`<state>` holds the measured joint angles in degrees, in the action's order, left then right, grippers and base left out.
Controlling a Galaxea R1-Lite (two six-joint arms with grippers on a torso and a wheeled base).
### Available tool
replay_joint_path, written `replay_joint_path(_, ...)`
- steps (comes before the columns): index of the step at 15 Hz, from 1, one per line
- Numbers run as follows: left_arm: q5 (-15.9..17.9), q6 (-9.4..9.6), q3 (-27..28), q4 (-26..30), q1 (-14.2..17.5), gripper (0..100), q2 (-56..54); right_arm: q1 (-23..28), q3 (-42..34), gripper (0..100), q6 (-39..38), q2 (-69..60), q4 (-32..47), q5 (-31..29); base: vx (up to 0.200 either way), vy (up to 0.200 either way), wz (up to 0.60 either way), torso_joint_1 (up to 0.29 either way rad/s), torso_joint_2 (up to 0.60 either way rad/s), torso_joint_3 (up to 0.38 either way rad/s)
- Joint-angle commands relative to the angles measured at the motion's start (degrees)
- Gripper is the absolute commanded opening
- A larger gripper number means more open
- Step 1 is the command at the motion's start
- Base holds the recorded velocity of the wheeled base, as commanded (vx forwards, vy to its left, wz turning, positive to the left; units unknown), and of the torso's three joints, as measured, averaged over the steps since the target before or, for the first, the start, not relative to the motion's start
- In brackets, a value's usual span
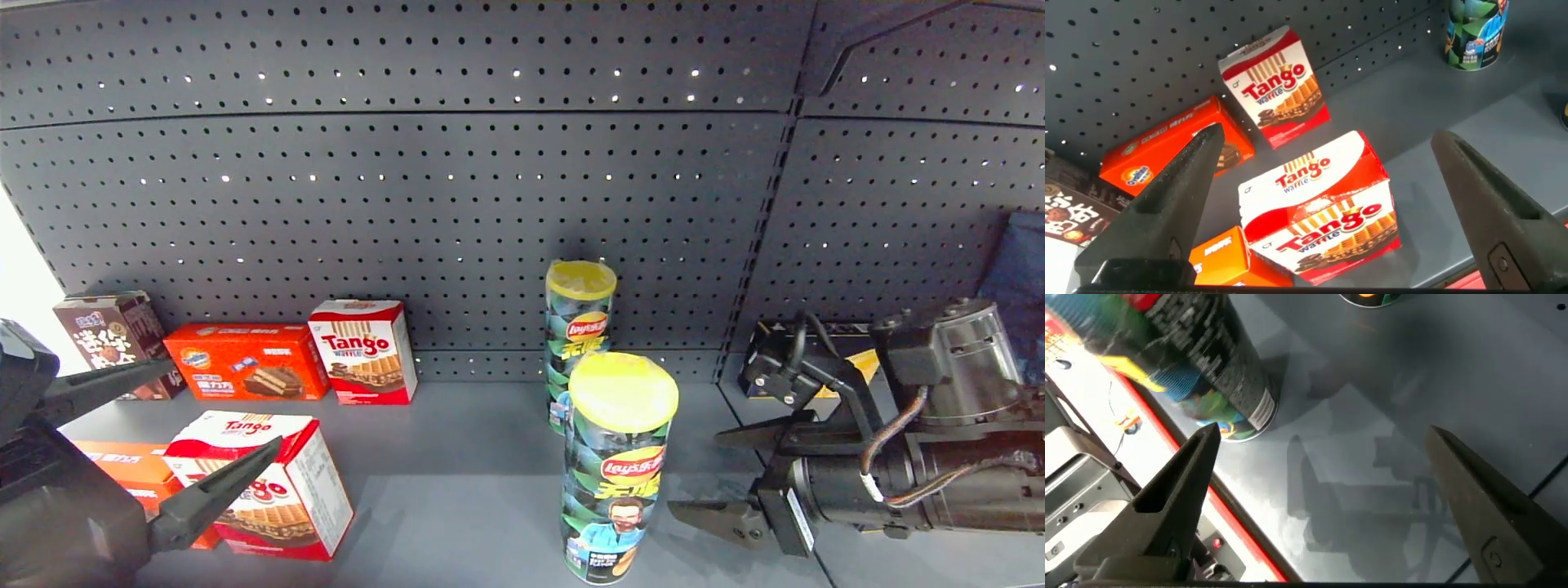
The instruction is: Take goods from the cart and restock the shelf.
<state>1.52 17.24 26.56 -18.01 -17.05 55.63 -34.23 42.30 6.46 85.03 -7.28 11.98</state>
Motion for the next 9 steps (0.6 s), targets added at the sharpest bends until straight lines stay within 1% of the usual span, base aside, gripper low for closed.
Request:
replay_joint_path(1, -0.03, -0.01, -0.11, -0.01, 0.0, 100, 0.18, -0.05, 0.33, 100, 0.04, 1.37, -0.02, -0.03, 0.0, 0.0, 0.0, 0.0, 0.0, 0.0)
replay_joint_path(3, 0.06, -0.19, -0.28, -0.01, 0.0, 100, 0.18, -0.49, 0.5, 100, 0.04, 2.07, -0.28, -0.03, 0.0, 0.0, 0.0, 0.0, 0.0, 0.0)
replay_joint_path(5, 0.06, -1.42, -0.28, -0.01, -0.08, 100, 0.18, -0.84, 0.85, 100, 0.04, 2.77, -0.37, -0.03, 0.0, 0.0, 0.0, 0.0, 0.0, 0.0)
replay_joint_path(9, 0.06, -1.77, -0.55, -0.01, 0.0, 100, 0.18, -1.45, 0.94, 100, 0.04, 4.0, -0.37, -0.03, 0.0, 0.0, 0.0, 0.0, 0.0, 0.0)
